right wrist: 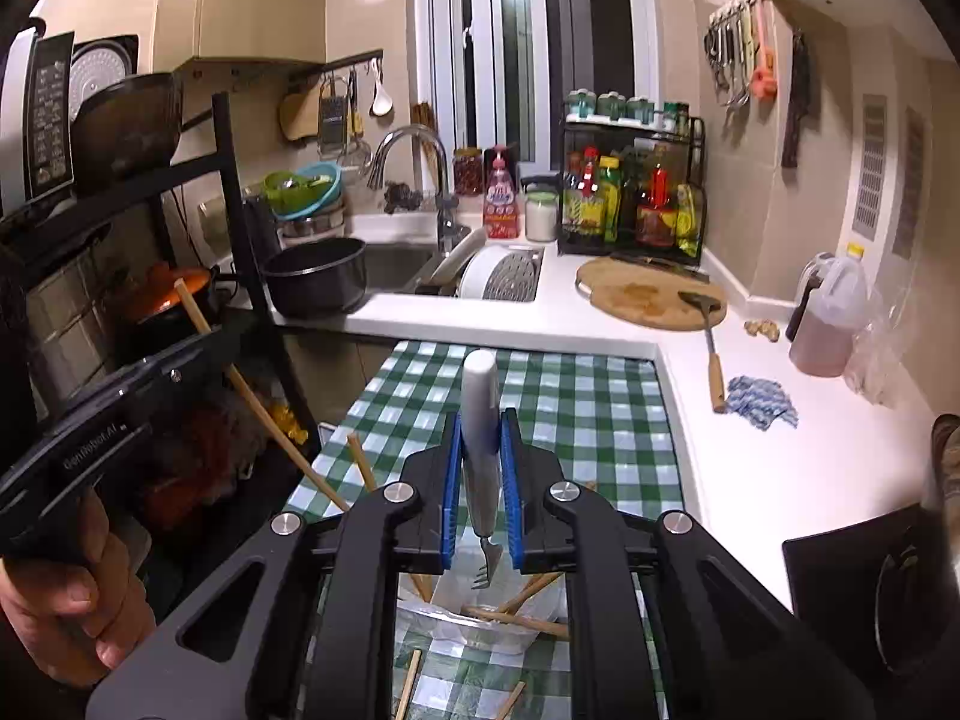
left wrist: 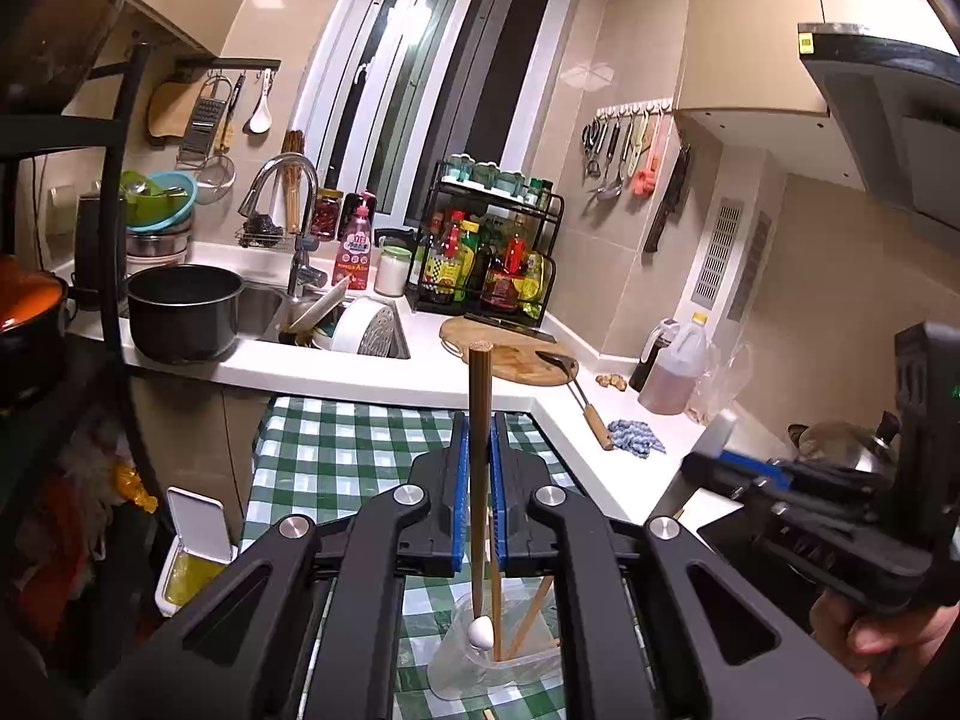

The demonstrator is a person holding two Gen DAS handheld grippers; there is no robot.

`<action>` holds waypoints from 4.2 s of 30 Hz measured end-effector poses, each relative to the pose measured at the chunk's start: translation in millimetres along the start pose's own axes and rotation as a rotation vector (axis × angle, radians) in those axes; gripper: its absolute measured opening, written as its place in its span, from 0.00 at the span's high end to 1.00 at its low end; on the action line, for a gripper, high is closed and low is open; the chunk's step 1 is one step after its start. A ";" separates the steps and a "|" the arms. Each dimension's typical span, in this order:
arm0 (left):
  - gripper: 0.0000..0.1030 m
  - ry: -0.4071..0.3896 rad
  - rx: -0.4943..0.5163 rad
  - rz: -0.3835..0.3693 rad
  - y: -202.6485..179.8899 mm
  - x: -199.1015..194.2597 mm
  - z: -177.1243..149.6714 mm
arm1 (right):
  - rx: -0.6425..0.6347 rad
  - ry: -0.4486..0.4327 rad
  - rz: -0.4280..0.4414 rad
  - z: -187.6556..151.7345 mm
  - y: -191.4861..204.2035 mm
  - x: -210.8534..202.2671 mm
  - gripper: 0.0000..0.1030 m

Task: Organize utensils
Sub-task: 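Lower both tools into the container and open them to drop fork and chopstick, then move both open tools back down toward the loose chopsticks on the cloth, then close right tool on one chopstick while left tool grasps the other chopstick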

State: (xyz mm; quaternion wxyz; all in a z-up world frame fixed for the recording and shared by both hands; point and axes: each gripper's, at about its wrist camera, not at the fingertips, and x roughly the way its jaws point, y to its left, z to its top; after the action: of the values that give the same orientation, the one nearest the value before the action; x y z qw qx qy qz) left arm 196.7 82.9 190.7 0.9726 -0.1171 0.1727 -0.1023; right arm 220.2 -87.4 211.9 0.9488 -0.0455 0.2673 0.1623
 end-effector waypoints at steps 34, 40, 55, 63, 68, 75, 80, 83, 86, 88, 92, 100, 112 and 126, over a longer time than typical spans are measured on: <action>0.57 -0.045 0.111 0.063 -36.5 -96.6 -35.3 | 0.051 -0.204 -0.094 -74.9 -12.9 -133.9 0.69; 0.57 0.015 0.107 0.083 -41.7 -126.4 -88.9 | 0.116 -0.186 -0.092 -133.1 -25.1 -146.4 0.69; 0.57 0.127 0.061 0.212 -22.3 -133.4 -190.6 | 0.157 -0.069 -0.100 -241.7 -17.6 -108.6 0.81; 0.57 0.157 0.009 0.234 -5.2 -125.7 -197.4 | 0.109 0.005 -0.098 -267.1 -4.6 -79.7 0.81; 0.57 0.166 -0.014 0.235 -0.7 -126.5 -201.8 | 0.114 0.081 -0.062 -279.7 2.9 -62.0 0.80; 0.57 0.190 -0.003 0.222 -5.0 -123.1 -208.8 | 0.071 0.234 0.022 -298.3 21.9 -35.1 0.68; 0.57 0.212 0.021 0.207 -13.3 -118.2 -216.3 | 0.049 0.309 0.024 -310.7 29.6 -24.1 0.63; 0.57 0.224 0.029 0.205 -15.2 -115.4 -219.9 | 0.031 0.325 -0.005 -314.0 30.7 -22.6 0.63; 0.57 0.238 0.025 0.207 -14.4 -111.9 -223.7 | 0.035 0.330 -0.024 -313.9 27.6 -22.4 0.70; 0.57 0.247 0.019 0.208 -14.0 -109.0 -225.6 | 0.042 0.331 -0.044 -313.3 22.5 -23.7 0.81; 0.57 0.274 0.014 0.200 -18.5 -100.0 -233.2 | 0.072 0.335 -0.082 -311.5 11.1 -23.3 0.94; 0.57 0.377 0.040 0.121 -47.5 -70.9 -266.3 | 0.118 0.325 -0.154 -306.6 -8.5 -26.4 0.94; 0.62 0.463 0.176 0.128 -75.1 -48.2 -300.1 | 0.161 0.344 -0.176 -308.6 -22.0 -23.9 0.94; 0.94 0.444 0.113 0.187 -38.6 -64.4 -289.7 | 0.153 0.334 -0.153 -310.3 -14.1 -24.5 0.94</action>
State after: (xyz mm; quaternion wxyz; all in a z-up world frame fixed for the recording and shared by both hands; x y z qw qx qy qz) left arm 27.1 5.8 -43.6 0.9211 -0.0210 0.3861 -0.0447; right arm 52.3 -161.4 -39.9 0.9015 -0.0199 0.4283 0.0594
